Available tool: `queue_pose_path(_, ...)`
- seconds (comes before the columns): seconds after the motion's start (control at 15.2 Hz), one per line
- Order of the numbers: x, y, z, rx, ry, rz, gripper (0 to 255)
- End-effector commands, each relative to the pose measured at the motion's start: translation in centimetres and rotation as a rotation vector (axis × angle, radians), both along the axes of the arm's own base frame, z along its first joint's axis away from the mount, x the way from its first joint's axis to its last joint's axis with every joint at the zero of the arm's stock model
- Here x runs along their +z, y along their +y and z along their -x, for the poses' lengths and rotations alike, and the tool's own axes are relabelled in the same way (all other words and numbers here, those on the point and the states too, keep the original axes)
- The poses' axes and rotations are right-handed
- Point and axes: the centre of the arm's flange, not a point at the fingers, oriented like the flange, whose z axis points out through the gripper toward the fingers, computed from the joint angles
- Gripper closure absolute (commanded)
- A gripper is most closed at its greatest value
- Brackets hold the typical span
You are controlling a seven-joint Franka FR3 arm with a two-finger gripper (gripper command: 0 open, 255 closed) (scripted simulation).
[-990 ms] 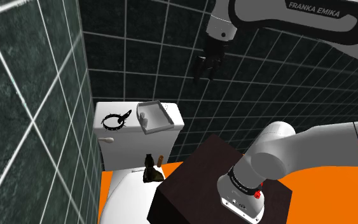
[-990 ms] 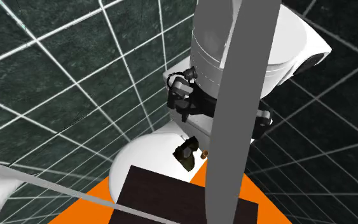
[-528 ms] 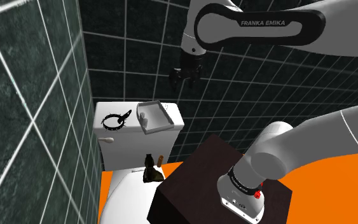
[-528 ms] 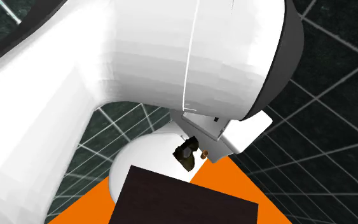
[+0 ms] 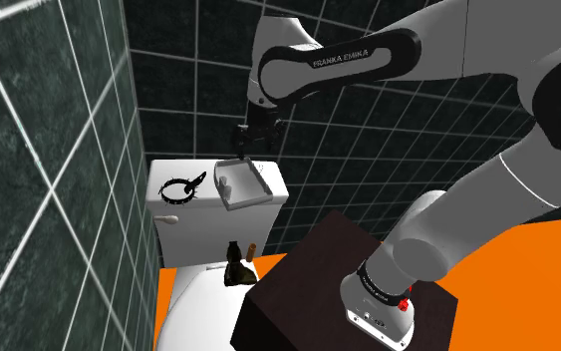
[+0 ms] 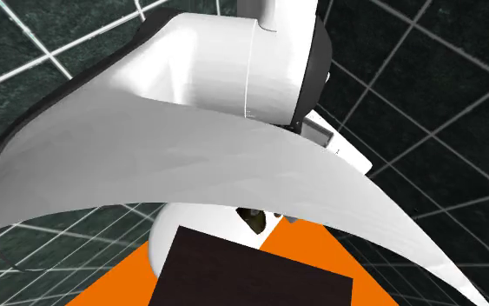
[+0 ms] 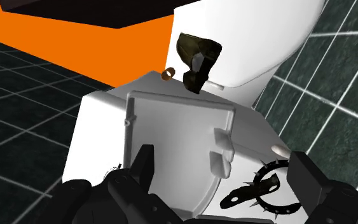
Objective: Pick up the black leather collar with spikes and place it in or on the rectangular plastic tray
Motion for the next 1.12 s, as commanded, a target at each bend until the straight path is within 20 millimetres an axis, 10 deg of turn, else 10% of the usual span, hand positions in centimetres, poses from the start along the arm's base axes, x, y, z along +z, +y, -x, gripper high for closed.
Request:
queue_pose_path(0.0,-1.8,0.5,-1.6,-0.018,0.0,-0.001,0)
queue_pose_path(1.06,-17.1,4.6,-15.7,-0.153,0.013,-0.006,0)
